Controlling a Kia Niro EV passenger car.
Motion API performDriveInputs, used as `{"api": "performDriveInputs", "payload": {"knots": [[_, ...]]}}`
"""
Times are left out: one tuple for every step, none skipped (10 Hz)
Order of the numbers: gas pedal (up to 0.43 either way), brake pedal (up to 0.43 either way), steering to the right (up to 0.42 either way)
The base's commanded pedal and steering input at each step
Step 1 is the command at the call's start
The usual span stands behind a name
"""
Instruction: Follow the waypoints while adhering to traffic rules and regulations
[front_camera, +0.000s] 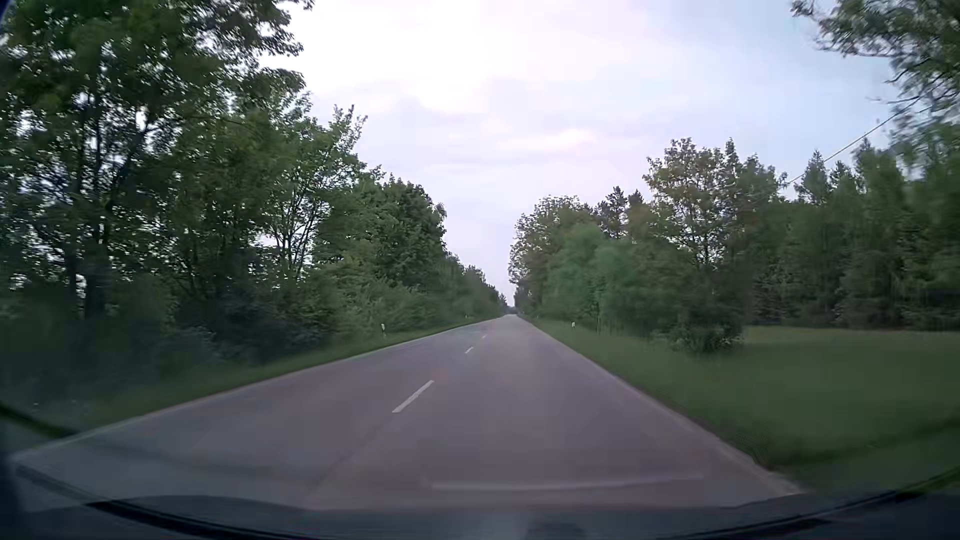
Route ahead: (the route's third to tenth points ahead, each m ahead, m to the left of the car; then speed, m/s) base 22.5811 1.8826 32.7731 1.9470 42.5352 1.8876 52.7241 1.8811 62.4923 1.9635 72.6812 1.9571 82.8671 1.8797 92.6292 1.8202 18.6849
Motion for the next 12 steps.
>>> {"api": "performDriveInputs", "payload": {"knots": [[0.197,0.000,0.000],[0.197,0.000,0.001],[0.197,0.000,0.000],[0.197,0.000,0.000],[0.209,0.000,0.000],[0.209,0.000,0.000],[0.209,0.000,0.001],[0.209,0.000,0.001],[0.209,0.000,0.000],[0.209,0.000,0.000],[0.209,0.000,0.000],[0.209,0.000,0.000]]}}
